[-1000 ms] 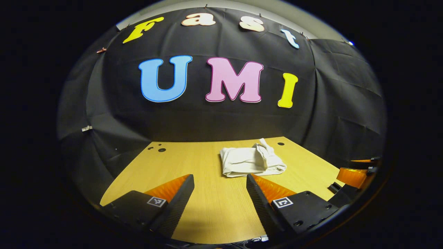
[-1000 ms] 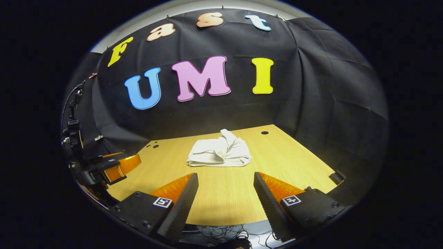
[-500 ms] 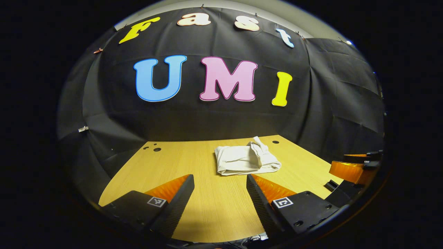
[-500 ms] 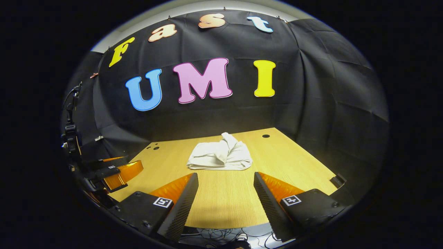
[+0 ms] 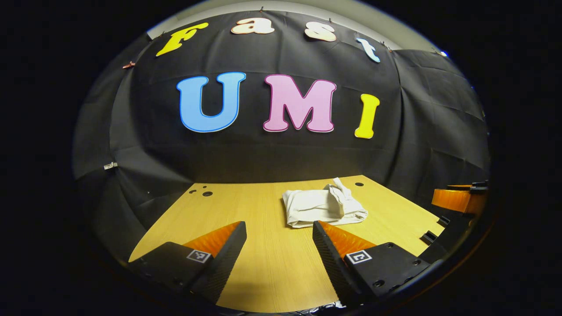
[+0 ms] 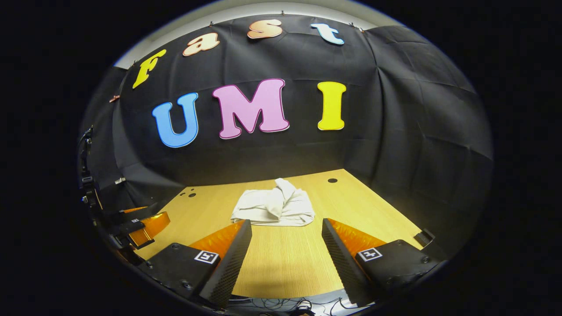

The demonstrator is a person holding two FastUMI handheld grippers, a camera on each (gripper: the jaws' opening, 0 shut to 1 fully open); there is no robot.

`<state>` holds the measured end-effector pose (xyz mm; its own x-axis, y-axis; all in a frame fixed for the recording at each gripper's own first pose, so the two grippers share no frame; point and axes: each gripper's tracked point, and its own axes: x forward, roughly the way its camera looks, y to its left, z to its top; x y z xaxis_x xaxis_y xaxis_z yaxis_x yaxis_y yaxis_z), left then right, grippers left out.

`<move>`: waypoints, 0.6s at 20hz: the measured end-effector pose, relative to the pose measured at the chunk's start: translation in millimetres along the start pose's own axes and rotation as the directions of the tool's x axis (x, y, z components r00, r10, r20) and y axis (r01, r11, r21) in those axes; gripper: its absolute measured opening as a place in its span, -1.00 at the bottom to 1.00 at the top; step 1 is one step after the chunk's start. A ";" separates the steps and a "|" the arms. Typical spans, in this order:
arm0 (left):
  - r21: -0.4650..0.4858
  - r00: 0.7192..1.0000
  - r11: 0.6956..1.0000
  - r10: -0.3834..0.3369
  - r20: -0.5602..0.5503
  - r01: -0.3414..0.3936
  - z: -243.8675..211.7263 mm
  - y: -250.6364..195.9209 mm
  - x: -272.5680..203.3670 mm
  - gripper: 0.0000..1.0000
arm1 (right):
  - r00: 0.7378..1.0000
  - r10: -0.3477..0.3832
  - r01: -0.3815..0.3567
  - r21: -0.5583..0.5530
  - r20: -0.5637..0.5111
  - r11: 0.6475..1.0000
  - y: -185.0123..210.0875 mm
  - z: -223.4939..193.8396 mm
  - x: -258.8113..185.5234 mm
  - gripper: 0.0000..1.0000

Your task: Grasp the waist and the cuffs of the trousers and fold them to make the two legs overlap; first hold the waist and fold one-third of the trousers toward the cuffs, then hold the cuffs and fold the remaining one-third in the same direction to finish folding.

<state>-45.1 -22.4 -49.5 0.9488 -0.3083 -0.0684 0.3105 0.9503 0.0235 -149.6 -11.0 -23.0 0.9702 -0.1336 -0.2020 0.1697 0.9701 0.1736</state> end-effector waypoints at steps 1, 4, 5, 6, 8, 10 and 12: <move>-0.007 1.000 1.000 0.010 -0.008 -0.010 -2.3 4.1 -0.6 0.92 | 1.000 0.004 -0.004 -0.006 -0.003 1.000 1.4 0.5 0.1 0.97; -0.033 0.999 0.998 0.045 -0.017 -0.045 -4.0 16.9 -4.8 0.92 | 0.999 0.036 -0.036 -0.017 -0.006 0.999 9.8 5.1 3.2 0.97; -0.040 0.998 0.998 0.053 -0.015 -0.053 -3.0 20.5 -7.3 0.92 | 0.999 0.046 -0.046 -0.028 -0.004 0.999 10.7 7.3 5.1 0.97; -0.044 0.998 0.997 0.061 -0.010 -0.061 -2.0 22.7 -9.3 0.84 | 0.998 0.056 -0.056 -0.039 -0.003 0.998 11.1 9.0 7.1 0.97; -0.045 0.997 0.996 0.075 -0.007 -0.075 -2.2 25.3 -11.7 0.92 | 0.997 0.080 -0.080 -0.041 0.005 0.996 11.2 13.7 12.3 0.97; -0.038 0.995 0.994 0.099 -0.001 -0.099 1.4 27.3 -14.3 0.92 | 0.993 0.115 -0.114 -0.040 0.018 0.993 11.5 19.1 17.0 0.96; -0.041 0.992 0.991 0.127 0.003 -0.127 5.2 24.1 -17.7 0.92 | 0.987 0.158 -0.157 -0.056 0.019 0.986 8.1 21.1 23.8 0.96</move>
<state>-54.1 5.8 -42.6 0.9807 -0.1854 -0.0618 0.1852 0.9827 -0.0086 -121.6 -10.6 -6.0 0.9880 0.0173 -0.1537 0.0059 0.9888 0.1490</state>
